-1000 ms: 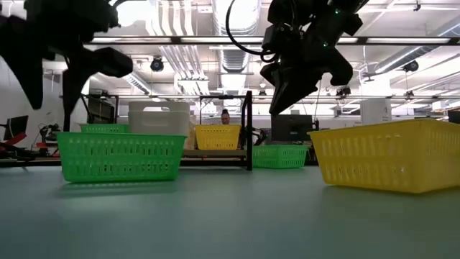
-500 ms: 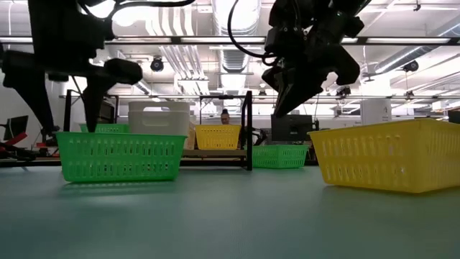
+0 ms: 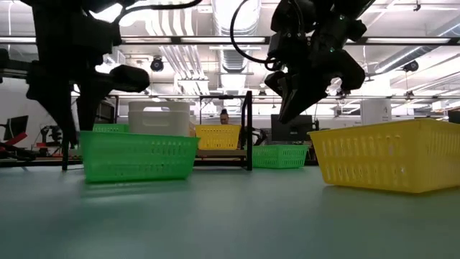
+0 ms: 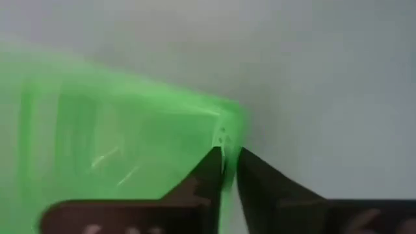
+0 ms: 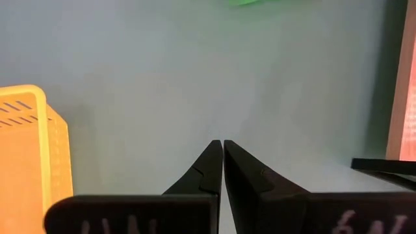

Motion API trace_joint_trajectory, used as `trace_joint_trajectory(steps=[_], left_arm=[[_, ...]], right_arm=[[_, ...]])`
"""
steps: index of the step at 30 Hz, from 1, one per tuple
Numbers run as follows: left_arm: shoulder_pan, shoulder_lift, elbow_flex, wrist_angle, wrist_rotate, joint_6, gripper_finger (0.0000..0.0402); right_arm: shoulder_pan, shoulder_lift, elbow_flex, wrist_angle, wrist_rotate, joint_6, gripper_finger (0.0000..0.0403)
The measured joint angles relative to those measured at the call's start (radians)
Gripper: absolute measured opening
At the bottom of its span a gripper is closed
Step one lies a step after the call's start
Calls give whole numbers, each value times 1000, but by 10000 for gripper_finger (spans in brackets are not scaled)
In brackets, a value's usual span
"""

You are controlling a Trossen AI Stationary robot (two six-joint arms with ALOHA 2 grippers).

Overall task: Stack baskets on shelf by color
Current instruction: Stack the bottom green bin on top of the green bin on the shelf

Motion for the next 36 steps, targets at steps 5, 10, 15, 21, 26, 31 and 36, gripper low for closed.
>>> trace_joint_trajectory(steps=[5,10,15,21,26,31,36], left_arm=[[-1,11,7,59,15,-127,6],[-5,-1,76,12,13,-283,2],[-17,-32,193,-78,-8,-338,1],[-20,-73,371,-196,-86,-340,1],[-21,-91,526,-328,-240,-332,0],[-14,-106,629,-552,-469,-328,0],[57,-153,646,-723,-587,-313,0]], right_arm=[[0,0,-3,0,0,0,9],[0,0,-7,0,0,0,9],[0,0,-7,6,0,0,9],[0,0,-7,7,0,7,9],[0,0,-8,7,0,29,9],[0,0,-14,23,-3,34,9],[0,0,-14,50,-4,33,9]])
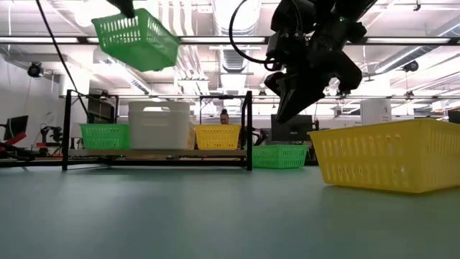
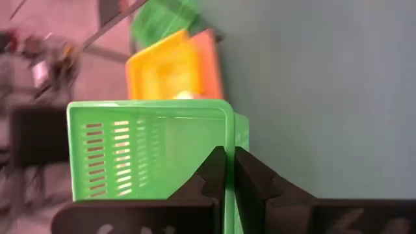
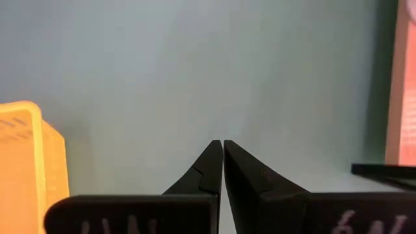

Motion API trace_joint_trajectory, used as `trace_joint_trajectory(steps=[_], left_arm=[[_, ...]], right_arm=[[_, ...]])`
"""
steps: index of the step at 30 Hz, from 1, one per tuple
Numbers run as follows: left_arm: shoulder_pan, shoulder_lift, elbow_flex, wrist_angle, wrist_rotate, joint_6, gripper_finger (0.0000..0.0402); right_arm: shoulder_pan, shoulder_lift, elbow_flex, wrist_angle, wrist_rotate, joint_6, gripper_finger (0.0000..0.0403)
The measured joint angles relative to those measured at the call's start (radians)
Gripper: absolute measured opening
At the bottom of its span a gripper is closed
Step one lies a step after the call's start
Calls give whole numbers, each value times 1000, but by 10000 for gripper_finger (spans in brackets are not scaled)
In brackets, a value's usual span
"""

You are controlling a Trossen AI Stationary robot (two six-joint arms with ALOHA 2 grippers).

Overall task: Stack baskets on shelf by color
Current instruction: Stack the bottom green bin on top of the green bin on the shelf

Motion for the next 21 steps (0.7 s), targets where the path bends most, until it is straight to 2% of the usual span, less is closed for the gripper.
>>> trace_joint_trajectory(steps=[9,16,21], left_arm=[[305,-115,-66,-3,9,89,0],[565,-165,-170,109,181,238,0],[704,-167,-276,172,191,321,0]], right_arm=[[0,0,0,62,-5,1,9],[0,0,0,117,-49,1,9],[0,0,-2,145,-57,10,9]])
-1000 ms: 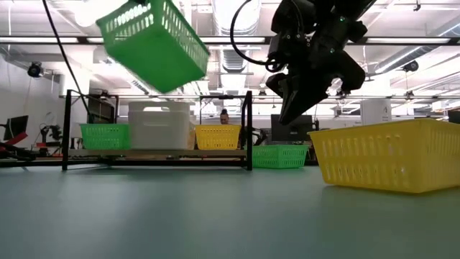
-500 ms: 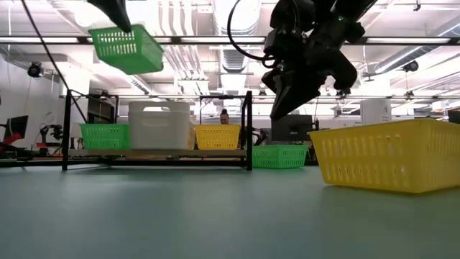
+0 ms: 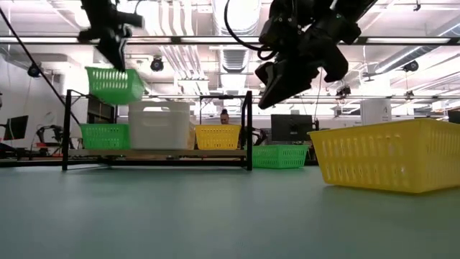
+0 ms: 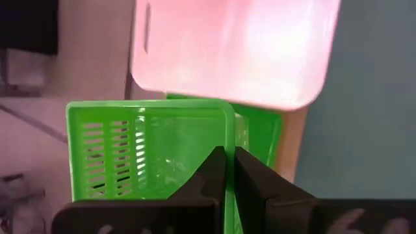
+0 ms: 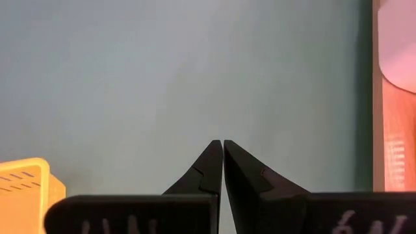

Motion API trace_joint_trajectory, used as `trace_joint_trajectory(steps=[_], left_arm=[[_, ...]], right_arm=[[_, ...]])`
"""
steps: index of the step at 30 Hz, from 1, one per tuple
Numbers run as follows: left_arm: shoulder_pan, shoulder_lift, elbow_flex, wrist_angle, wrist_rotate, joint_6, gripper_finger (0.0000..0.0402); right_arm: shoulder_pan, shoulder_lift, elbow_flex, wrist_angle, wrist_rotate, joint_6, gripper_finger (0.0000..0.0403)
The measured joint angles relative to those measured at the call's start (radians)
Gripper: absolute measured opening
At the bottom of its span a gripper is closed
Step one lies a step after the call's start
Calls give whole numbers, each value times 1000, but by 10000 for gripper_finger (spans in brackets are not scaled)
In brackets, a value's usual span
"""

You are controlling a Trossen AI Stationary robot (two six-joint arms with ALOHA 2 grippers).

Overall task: Stack baskets on shelf by color
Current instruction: Stack the bottom green bin on top of the green bin on the shelf

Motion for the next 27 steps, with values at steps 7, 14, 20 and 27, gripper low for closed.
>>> trace_joint_trajectory(steps=[7,14,20,27], left_arm=[[89,21,-90,69,35,70,0],[106,45,-139,130,70,99,0],[106,72,-140,130,71,128,0],[106,74,-140,118,83,152,0]], right_arm=[[0,0,-8,40,0,2,9],[0,0,-10,45,0,2,9],[0,0,-10,49,0,2,9],[0,0,-10,51,0,13,9]])
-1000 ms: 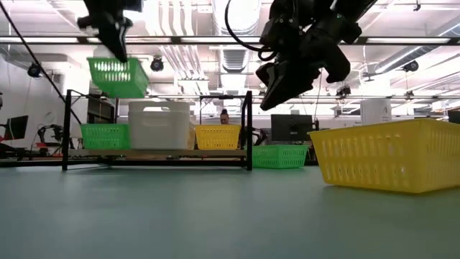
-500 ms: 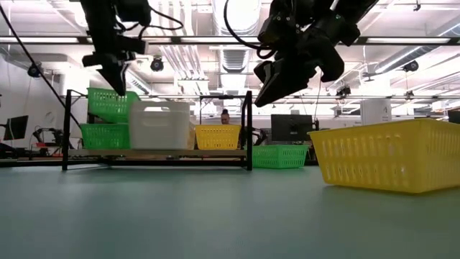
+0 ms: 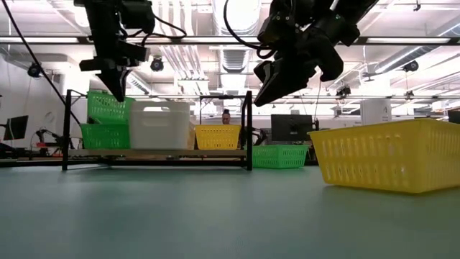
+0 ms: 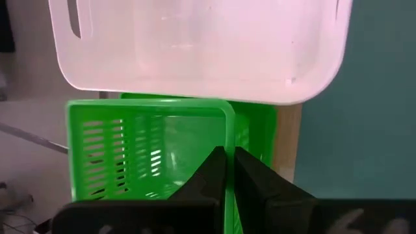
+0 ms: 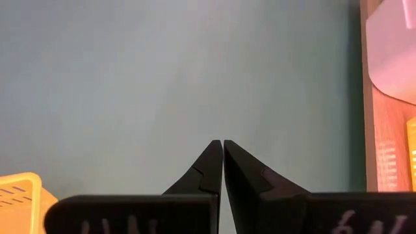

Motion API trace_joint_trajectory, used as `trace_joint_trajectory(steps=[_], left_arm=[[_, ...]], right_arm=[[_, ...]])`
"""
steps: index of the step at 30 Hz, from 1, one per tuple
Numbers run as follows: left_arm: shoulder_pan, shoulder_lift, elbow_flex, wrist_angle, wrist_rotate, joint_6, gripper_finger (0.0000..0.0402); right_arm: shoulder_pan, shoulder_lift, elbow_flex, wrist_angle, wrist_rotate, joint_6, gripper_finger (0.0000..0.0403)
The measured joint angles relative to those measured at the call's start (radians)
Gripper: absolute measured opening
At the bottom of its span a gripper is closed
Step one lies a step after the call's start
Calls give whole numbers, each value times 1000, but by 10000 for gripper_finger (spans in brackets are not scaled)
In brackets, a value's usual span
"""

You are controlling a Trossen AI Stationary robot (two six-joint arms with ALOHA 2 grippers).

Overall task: Stack baskets on shelf by color
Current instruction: Stack the bottom green bin on top of the green bin on the shelf

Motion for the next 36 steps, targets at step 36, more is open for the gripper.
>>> trace_joint_trajectory(steps=[36], left_arm=[[-1,-21,-132,97,19,1,61]], right_arm=[[0,0,-1,10,0,1,9]])
